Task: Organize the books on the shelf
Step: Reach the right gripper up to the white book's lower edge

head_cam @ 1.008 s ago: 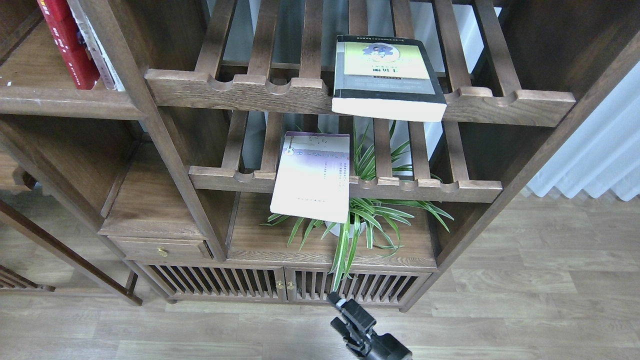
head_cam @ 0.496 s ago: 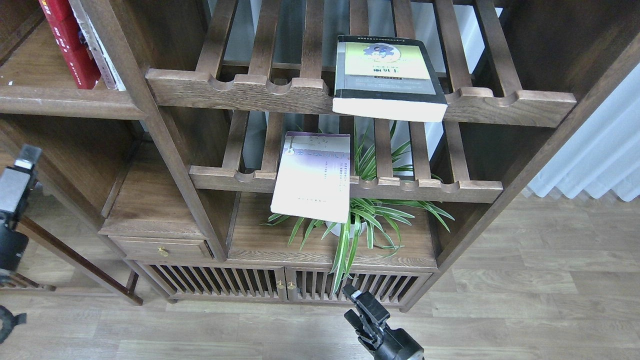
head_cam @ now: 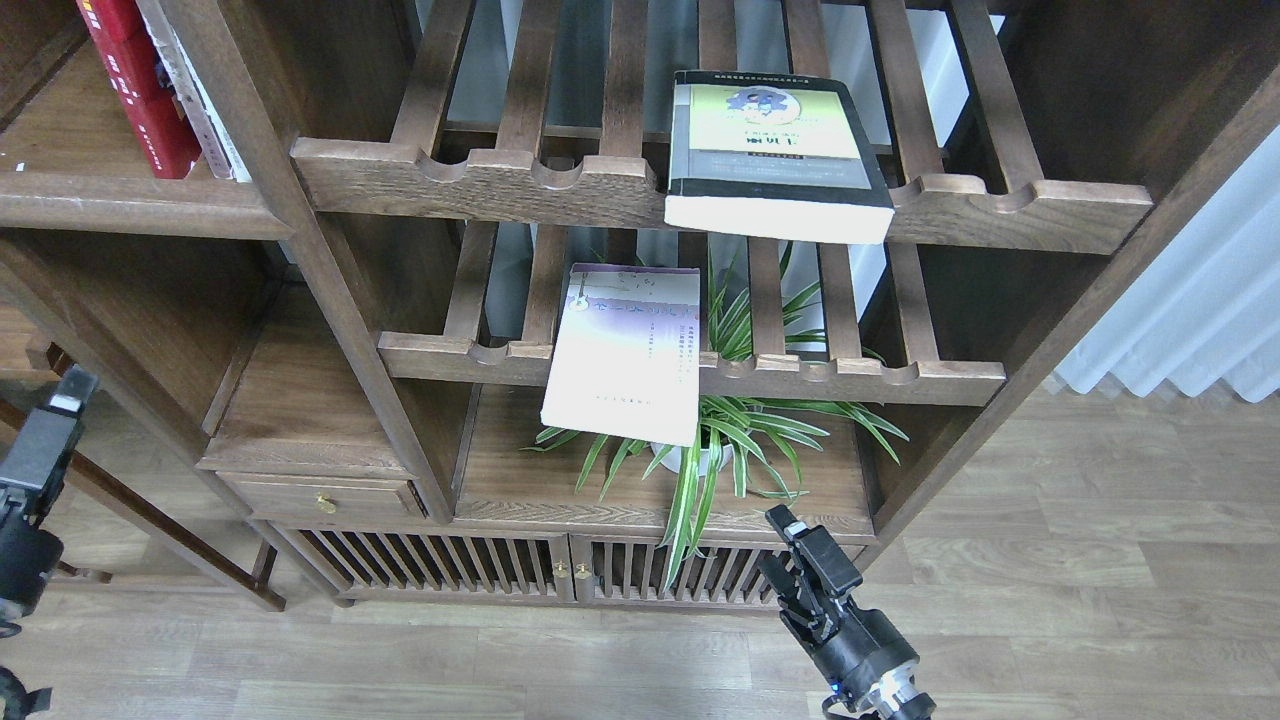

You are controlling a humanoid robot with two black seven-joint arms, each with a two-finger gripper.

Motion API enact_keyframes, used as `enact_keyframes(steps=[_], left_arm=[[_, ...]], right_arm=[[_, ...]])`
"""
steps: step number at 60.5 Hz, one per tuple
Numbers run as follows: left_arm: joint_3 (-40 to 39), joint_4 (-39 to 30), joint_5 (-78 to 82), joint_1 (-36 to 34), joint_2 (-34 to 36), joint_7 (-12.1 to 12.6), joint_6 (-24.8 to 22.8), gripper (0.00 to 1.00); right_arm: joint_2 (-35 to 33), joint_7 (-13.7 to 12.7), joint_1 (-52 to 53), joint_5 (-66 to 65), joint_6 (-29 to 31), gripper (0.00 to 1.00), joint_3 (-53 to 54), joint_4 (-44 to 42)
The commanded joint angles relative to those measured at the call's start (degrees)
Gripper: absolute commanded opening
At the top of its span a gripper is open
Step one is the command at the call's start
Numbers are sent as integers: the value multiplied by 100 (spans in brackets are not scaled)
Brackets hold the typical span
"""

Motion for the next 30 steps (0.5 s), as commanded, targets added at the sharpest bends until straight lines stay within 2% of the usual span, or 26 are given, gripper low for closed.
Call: enact_keyframes(steps=[1, 11, 30], left_arm=[[4, 280, -8, -4, 1, -13, -1, 100], [4, 719, -35, -4, -8, -13, -1, 100], [4, 843, -219, -4, 1, 4, -1, 100]], right_arm=[[33, -6, 240, -29, 0, 99, -18, -11], [33, -15, 766, -29, 0, 99, -27, -20], [104, -68, 1259, -152, 0, 99, -71, -55]])
